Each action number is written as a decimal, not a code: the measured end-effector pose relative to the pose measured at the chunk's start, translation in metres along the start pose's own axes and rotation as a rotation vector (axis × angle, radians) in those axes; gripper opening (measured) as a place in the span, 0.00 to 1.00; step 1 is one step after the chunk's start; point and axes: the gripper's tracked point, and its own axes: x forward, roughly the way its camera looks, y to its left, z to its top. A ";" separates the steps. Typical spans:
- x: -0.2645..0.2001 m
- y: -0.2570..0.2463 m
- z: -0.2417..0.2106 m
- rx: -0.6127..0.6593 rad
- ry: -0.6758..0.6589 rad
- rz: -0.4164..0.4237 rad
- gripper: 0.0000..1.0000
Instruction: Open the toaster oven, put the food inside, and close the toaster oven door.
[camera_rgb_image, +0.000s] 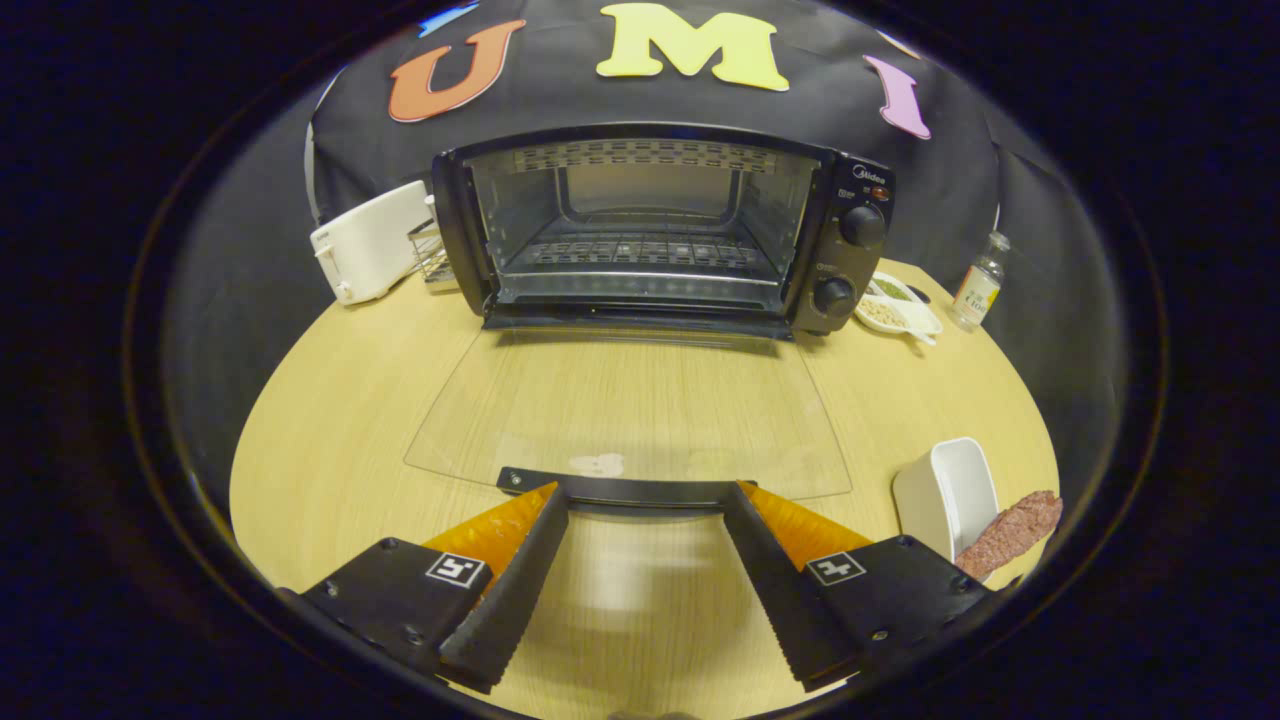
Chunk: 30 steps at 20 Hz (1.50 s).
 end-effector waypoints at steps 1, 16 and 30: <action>-0.005 0.001 0.002 -0.012 -0.014 0.019 1.00; -0.095 -0.265 0.017 -0.085 -0.078 -0.072 1.00; -0.095 -0.269 -0.054 0.251 0.254 0.482 0.34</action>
